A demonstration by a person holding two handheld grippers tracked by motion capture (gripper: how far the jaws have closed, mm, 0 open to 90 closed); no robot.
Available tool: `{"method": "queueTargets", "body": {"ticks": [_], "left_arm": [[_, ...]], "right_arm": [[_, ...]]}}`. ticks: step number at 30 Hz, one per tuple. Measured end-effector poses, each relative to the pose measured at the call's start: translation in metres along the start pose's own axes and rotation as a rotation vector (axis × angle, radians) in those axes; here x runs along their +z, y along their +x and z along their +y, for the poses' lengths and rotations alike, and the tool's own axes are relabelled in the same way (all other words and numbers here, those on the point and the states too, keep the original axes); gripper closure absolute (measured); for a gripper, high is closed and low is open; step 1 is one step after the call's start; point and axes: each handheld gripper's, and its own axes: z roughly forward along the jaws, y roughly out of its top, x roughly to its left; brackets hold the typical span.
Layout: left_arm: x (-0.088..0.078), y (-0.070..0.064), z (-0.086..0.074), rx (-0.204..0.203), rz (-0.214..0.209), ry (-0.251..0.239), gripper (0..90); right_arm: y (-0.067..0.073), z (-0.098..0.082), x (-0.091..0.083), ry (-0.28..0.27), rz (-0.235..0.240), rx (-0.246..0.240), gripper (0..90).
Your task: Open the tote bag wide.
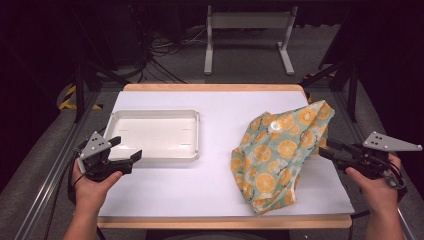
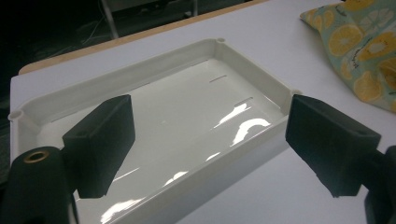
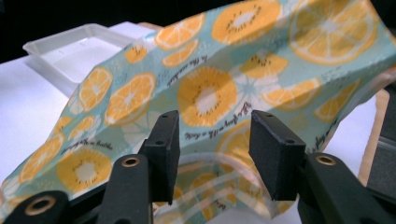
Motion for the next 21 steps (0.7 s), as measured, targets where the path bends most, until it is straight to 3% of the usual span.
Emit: {"method": "queueTargets", "body": {"ticks": [3,12,18,21], "left_arm": [[-0.001,0.0,0.0,-0.005,0.001,0.0,16.1],[-0.003,0.001,0.001,-0.009,-0.007,-0.01,16.1],[-0.004,0.005,-0.001,-0.015,0.003,-0.007,15.8],[-0.004,0.004,0.0,-0.02,0.0,-0.004,15.7]], "right_arm": [[-0.004,0.0,-0.003,0.008,-0.008,-0.014,44.9],[-0.006,-0.004,-0.001,0.015,-0.001,0.01,40.5],[-0.017,-0.011,-0.001,0.022,-0.034,0.049,25.2],[-0.02,-0.015,0.003,0.028,-0.042,0.046,20.9]]}}
